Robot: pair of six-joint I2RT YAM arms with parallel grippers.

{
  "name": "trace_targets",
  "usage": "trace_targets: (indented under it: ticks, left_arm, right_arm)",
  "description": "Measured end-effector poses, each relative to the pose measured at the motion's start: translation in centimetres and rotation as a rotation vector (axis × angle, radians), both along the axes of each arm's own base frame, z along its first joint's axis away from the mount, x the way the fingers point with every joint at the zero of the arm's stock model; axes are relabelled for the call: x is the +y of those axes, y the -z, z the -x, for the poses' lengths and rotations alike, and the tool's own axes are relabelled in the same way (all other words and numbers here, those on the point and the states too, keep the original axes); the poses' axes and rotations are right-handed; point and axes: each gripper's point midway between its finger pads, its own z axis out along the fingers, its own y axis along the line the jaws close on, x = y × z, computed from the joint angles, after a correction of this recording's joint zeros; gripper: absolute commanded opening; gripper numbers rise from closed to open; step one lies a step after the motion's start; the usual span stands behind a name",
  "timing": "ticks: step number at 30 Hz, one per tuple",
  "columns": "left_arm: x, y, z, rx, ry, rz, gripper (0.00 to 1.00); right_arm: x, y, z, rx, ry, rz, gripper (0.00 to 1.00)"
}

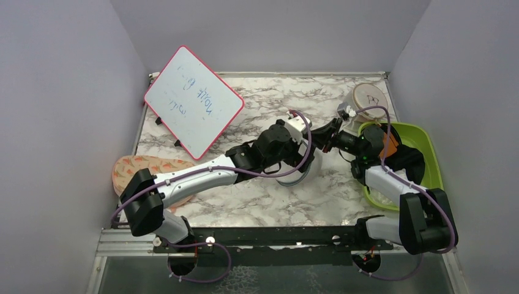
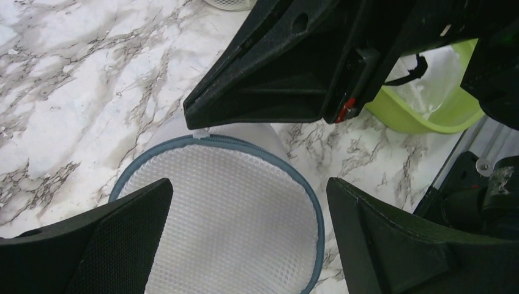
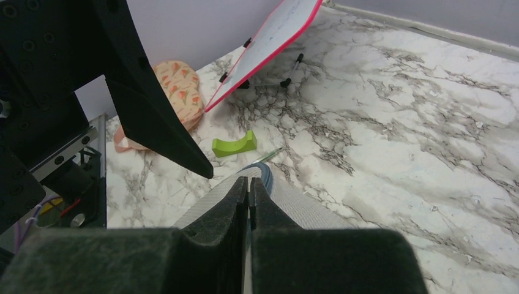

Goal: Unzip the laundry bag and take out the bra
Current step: Unzip the laundry bag at the center of the board.

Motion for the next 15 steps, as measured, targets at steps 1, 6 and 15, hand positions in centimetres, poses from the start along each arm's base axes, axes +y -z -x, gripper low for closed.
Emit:
trace_targets:
  ticks: [1,6,15]
  left_arm:
    - [-0.2,-0.1,-0.2,0.008,-0.009,0.007,0.90]
    - [-1.0,0.3,-0.9,0.039,-0.067,0.008,0.81]
    - [-1.5,2.0,-1.4,0.059,-0.166,-0.035,0.71]
  right_arm:
    - [0.0,0.0,0.0,0.002,0.002,0.000,0.01]
    - [-0.2,0.1,-0.1,0.017,0.018,0.001,0.01]
    - [-0.4,0.2,-0.4,0.032,0.042,0.001,0.01]
